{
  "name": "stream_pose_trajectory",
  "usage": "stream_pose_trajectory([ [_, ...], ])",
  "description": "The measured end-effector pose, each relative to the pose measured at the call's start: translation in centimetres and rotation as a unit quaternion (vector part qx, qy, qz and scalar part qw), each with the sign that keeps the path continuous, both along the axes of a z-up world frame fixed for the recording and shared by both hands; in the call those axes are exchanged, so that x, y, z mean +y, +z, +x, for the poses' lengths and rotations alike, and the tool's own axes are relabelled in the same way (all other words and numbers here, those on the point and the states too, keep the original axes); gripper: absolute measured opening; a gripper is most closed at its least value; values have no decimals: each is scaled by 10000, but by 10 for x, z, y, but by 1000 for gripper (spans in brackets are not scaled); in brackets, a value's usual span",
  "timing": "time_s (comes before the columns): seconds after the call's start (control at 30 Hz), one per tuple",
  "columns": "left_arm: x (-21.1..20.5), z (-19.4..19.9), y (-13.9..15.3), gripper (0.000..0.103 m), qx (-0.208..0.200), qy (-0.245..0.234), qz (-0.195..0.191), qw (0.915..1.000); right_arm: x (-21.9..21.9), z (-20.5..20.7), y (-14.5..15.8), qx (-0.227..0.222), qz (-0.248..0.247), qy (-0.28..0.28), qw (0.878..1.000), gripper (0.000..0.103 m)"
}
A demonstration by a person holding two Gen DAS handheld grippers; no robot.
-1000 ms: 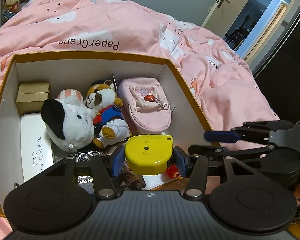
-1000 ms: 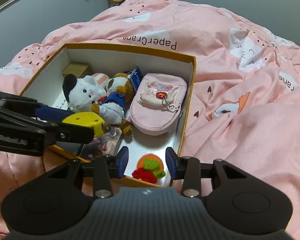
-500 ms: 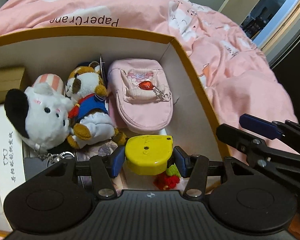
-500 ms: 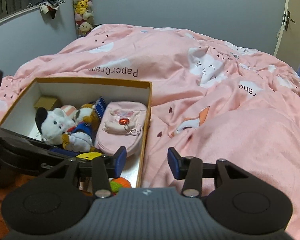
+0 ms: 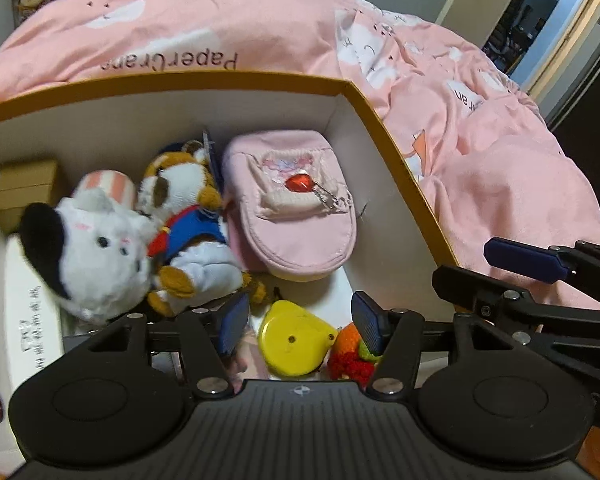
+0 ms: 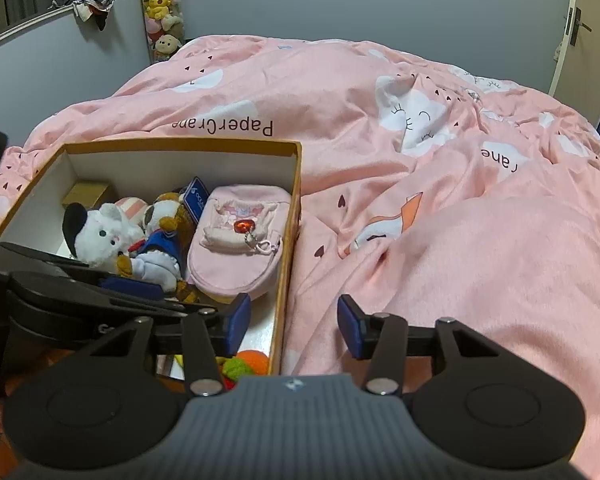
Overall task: Organize objects
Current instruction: 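Open both grippers to release the items into the box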
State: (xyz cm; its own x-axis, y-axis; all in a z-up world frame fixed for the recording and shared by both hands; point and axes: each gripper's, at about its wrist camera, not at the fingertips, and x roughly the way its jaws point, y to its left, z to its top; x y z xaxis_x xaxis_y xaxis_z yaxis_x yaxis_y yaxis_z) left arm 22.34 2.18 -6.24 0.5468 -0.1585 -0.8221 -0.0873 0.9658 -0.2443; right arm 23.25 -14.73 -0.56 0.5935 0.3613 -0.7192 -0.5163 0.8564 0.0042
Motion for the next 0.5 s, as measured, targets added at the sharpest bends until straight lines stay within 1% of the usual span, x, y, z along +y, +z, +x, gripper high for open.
stream_pose_trajectory([
  [0.1,4,-11,12,68,-111,140,90,9998,4,-5,5,-19,10,53,10000,56],
  [0.17,6,-21,21,68,-222,224,232,9992,7,-9,9,-6,54,69,10000,58],
  [0.23,9,-31,30,68,-351,334,406,9980,8,-13,12,35,122,50,9999,66],
  [0.33,14,-45,45,68,-510,434,503,9965,11,-19,17,167,259,39,9995,68],
  [0.4,18,-56,55,68,-659,532,604,9946,14,-23,20,250,325,15,9992,73],
  [0.47,22,-67,66,71,-828,607,739,9920,17,-27,23,310,371,6,9988,78],
  [0.5,24,-72,71,75,-912,662,807,9903,18,-29,26,336,412,-2,9986,80],
])
